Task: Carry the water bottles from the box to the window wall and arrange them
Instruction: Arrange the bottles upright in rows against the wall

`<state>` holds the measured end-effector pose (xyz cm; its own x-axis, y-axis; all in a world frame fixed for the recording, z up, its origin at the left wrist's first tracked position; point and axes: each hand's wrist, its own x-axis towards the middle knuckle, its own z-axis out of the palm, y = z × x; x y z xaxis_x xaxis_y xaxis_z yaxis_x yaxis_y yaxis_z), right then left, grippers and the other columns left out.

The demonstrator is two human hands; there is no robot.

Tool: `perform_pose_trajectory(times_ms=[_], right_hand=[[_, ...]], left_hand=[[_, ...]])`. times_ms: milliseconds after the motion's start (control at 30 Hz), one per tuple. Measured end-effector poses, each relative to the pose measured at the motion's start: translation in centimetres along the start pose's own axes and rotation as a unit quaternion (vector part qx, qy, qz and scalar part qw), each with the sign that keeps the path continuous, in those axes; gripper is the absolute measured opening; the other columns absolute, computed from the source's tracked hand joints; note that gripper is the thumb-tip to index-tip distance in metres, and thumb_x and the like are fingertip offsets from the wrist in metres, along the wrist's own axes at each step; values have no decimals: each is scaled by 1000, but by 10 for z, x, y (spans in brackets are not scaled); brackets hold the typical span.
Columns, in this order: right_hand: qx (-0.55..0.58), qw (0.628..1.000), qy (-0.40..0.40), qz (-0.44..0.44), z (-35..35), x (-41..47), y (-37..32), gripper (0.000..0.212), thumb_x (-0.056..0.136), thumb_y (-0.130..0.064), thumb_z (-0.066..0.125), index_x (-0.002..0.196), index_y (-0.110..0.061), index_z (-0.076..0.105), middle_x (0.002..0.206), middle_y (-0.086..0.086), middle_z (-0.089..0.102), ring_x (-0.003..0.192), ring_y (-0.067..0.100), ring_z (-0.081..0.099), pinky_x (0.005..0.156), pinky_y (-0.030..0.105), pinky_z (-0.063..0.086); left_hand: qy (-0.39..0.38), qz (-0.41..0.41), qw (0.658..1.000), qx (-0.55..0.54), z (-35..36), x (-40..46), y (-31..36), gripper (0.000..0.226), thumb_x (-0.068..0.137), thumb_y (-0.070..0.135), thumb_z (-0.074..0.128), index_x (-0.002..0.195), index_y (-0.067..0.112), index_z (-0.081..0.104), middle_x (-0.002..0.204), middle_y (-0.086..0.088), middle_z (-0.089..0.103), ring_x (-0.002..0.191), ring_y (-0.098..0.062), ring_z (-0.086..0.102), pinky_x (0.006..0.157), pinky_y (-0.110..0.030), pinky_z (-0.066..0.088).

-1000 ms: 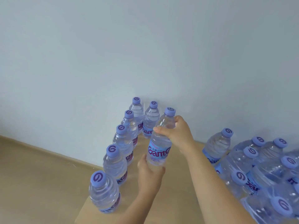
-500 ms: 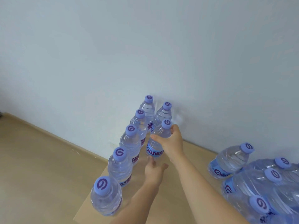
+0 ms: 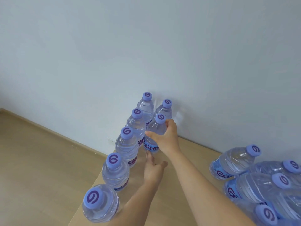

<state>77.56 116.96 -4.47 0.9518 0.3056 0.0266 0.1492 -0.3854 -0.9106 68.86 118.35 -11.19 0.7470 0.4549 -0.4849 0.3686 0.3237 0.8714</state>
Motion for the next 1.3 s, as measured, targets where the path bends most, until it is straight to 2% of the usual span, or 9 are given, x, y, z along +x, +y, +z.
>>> perform_pose_trajectory(times_ms=[167, 233, 367, 533, 633, 767, 1000, 1167, 1300], right_hand=[[-23, 999, -29, -14, -16, -21, -10, 81, 66, -38, 82, 131, -20, 36, 119, -13, 33, 113, 3, 37, 94, 15, 32], [-37, 998, 0, -44, -37, -44, -13, 63, 72, -36, 77, 122, -26, 41, 113, -23, 34, 106, -4, 37, 88, 3, 29], [-87, 991, 76, -69, -98, -100, -15, 31, 81, -25, 70, 108, -17, 58, 104, -13, 51, 97, -2, 47, 87, 8, 36], [-213, 966, 132, -62, -169, -156, -16, 34, 83, -29, 68, 112, -15, 58, 106, -10, 51, 100, 2, 41, 77, 8, 28], [-255, 951, 173, -5, -193, -174, 1, 39, 83, -34, 67, 116, -16, 55, 108, -8, 52, 103, 10, 44, 74, 15, 26], [-94, 961, 226, 129, -186, -181, 28, 38, 74, -40, 75, 98, -25, 51, 86, -16, 55, 79, -5, 51, 66, 10, 36], [40, 937, 333, 98, -164, -174, 41, 30, 77, -23, 76, 72, -6, 51, 63, -1, 53, 55, -2, 46, 57, 7, 39], [60, 939, 334, 52, -170, -166, 5, 34, 78, -27, 73, 63, -14, 45, 52, -8, 49, 49, 2, 44, 51, 8, 36], [124, 957, 263, -2, -177, -150, -37, 34, 77, -25, 72, 63, -4, 50, 50, -11, 49, 49, 2, 46, 50, 10, 37]], left_hand=[[-24, 15, 997, 67, 5, -17, 6, 89, 82, 10, 64, 152, 17, 10, 156, -2, 21, 143, -16, 23, 110, -28, 28], [-78, 44, 990, 108, 15, -34, 2, 70, 80, 13, 63, 142, 22, 32, 145, 3, 40, 135, -13, 36, 104, -24, 37], [-220, 73, 960, 157, 46, -63, -15, 53, 67, 8, 61, 115, 28, 51, 111, 11, 60, 97, 6, 60, 72, -9, 47], [-333, 68, 909, 241, 70, -93, -32, 53, 73, 3, 55, 120, 27, 56, 124, 12, 57, 114, -3, 51, 96, -18, 42], [-363, 69, 891, 265, 75, -104, -33, 34, 72, 6, 50, 92, 33, 51, 105, 3, 57, 81, -9, 49, 71, -17, 41], [-365, 78, 891, 260, 78, -111, -29, 46, 63, 4, 52, 93, 39, 55, 102, 3, 65, 83, -10, 54, 71, -19, 45], [-361, 79, 881, 294, 65, -108, -34, 65, 70, 0, 66, 93, 56, 42, 88, 37, 53, 67, 27, 50, 61, -2, 42], [-335, 122, 894, 272, 55, -118, -21, 68, 49, 20, 77, 103, 51, 48, 101, 20, 65, 94, -6, 64, 79, -38, 57], [-350, 112, 916, 160, 38, -112, 2, 80, 50, 8, 83, 121, 14, 47, 111, 0, 66, 98, -13, 65, 76, -37, 58]])
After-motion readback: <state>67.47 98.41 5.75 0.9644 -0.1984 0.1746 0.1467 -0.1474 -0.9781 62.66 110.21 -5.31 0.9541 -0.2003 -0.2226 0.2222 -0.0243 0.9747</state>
